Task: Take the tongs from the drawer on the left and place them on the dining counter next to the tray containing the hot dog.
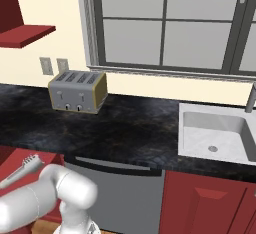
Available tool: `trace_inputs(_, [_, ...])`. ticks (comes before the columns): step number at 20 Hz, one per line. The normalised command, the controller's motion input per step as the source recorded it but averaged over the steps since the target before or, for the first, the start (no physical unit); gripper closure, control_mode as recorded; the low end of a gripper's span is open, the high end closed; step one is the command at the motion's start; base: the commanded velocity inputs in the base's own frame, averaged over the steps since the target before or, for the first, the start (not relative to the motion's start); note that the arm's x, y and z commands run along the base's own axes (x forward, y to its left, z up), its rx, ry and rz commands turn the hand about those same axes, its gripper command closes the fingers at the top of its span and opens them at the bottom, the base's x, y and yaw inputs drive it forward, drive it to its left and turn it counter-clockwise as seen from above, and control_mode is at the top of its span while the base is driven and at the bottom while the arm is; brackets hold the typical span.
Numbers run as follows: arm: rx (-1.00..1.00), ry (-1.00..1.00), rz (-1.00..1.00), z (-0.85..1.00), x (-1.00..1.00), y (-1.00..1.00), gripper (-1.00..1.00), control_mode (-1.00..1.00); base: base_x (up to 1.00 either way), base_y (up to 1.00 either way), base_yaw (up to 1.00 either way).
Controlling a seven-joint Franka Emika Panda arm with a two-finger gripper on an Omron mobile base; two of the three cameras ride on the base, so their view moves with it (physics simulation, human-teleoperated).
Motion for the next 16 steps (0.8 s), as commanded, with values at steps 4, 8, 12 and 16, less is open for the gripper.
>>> trace_inputs(4, [0.00, 0.00, 0.00, -0.14, -0.78, 0.08, -1.00, -1.00, 0.00, 0.00, 0.00])
trace_inputs(8, [0.00, 0.00, 0.00, -0.14, -0.72, 0.04, -1.00, -1.00, 0.00, 0.00, 0.00])
trace_inputs(12, [0.00, 0.00, 0.00, -0.06, -0.49, 0.01, -1.00, -1.00, 0.00, 0.00, 0.00])
trace_inputs(16, [0.00, 0.00, 0.00, 0.00, -0.02, 0.00, -1.00, -1.00, 0.00, 0.00, 0.00])
